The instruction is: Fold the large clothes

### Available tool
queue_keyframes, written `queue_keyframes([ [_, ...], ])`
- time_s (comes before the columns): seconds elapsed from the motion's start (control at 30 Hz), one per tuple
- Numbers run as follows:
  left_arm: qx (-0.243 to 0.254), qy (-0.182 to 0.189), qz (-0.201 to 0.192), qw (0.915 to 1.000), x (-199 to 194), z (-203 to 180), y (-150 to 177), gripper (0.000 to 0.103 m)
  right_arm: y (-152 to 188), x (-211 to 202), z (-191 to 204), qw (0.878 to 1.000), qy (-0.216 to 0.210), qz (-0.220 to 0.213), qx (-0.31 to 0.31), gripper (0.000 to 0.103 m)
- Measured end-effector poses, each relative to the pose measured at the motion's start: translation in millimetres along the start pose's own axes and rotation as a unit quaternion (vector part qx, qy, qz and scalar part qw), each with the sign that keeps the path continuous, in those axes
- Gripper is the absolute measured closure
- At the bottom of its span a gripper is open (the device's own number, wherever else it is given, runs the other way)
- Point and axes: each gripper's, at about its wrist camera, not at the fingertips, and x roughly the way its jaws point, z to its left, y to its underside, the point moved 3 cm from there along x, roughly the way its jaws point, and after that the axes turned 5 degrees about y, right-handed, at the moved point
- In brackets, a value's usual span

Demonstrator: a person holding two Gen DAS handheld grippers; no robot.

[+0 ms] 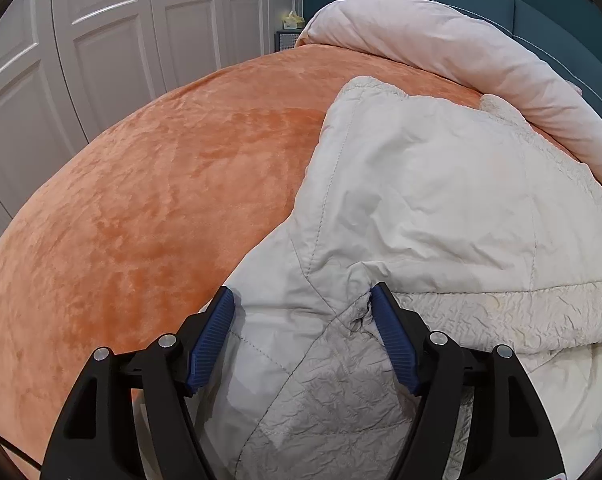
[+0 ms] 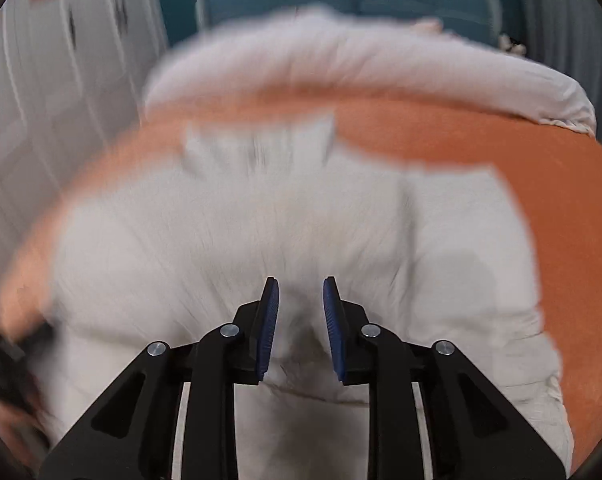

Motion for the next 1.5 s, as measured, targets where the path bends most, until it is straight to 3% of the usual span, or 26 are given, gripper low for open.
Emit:
queue_keyframes([
  [0.07,-0.002,0.002,0.000,1.0000,0.2,0.3,-0.1,0.032,6.4,6.2,-14.0,0.999,-0.031,-0.004,0.035,0.082],
  [0.17,-0.008,0.007,0.001,0.9999,-0.7,2.1,-0.1,0.031,8.7,-10.6,-39.2,0.995,-0.021,-0.017,0.094,0.081],
  [0.23,-0.020,0.018,0.004,0.9996,-6.1,7.0,-0.9,0.031,19.8,-37.8,-54.6,0.993,-0.003,-0.036,0.116,0.079],
  [0.3,-0.037,0.033,0.013,0.9987,-20.1,18.7,0.8,0.031,39.6,-76.7,-72.4,0.991,-0.013,-0.047,0.125,0.074],
  [0.33,-0.043,0.038,0.017,0.9982,-27.7,23.9,3.7,0.031,52.9,-100.9,-84.0,0.990,-0.018,-0.054,0.129,0.072],
  [0.4,-0.058,0.074,0.026,0.9952,-55.7,40.7,16.0,0.031,87.5,-148.0,-108.9,0.990,-0.015,-0.060,0.129,0.053],
  [0.43,-0.063,0.090,0.028,0.9935,-72.1,50.7,24.2,0.030,100.6,-161.0,-116.8,0.990,-0.013,-0.059,0.129,0.049],
  [0.57,-0.058,0.105,0.041,0.9919,-139.5,95.5,70.4,0.024,174.9,-222.6,-152.3,0.993,0.021,-0.028,0.110,0.044],
  [0.7,-0.052,0.110,0.088,0.9886,-174.9,119.3,124.6,0.021,240.2,-252.0,-165.1,0.992,0.012,0.022,0.124,0.034],
  [0.83,-0.093,0.128,0.123,0.9796,-185.5,127.1,163.5,0.020,272.0,-242.8,-160.8,0.986,-0.020,0.069,0.148,0.030],
  [0.93,-0.106,0.134,0.113,0.9789,-192.0,124.3,166.8,0.024,273.8,-232.7,-154.3,0.981,-0.041,0.076,0.175,0.027],
  [0.97,-0.100,0.148,0.113,0.9773,-192.6,118.7,165.1,0.028,271.2,-228.9,-154.2,0.979,-0.045,0.077,0.184,0.029],
  [1.0,-0.091,0.158,0.119,0.9759,-192.4,112.1,163.7,0.050,267.5,-224.7,-154.3,0.976,-0.049,0.078,0.196,0.049],
  [1.07,-0.063,0.155,0.127,0.9778,-195.4,100.0,160.6,0.072,255.9,-225.1,-148.2,0.975,-0.066,0.074,0.201,0.077],
  [1.1,-0.044,0.154,0.119,0.9798,-202.6,94.3,157.4,0.088,251.7,-231.1,-145.4,0.977,-0.063,0.067,0.193,0.085],
  [1.13,-0.030,0.159,0.113,0.9804,-211.8,91.2,154.1,0.094,246.2,-241.0,-140.5,0.980,-0.059,0.055,0.181,0.086],
  [1.23,-0.015,0.183,0.094,0.9785,-243.6,97.1,150.2,0.098,237.6,-278.5,-134.4,0.985,-0.063,0.026,0.155,0.089],
  [1.33,0.006,0.192,0.093,0.9769,-277.7,109.3,159.6,0.098,249.1,-309.1,-133.2,0.989,-0.070,0.031,0.129,0.089],
  [1.5,0.056,0.176,0.150,0.9714,-322.2,133.5,233.7,0.098,316.7,-344.5,-137.1,0.991,-0.044,0.101,0.078,0.088],
])
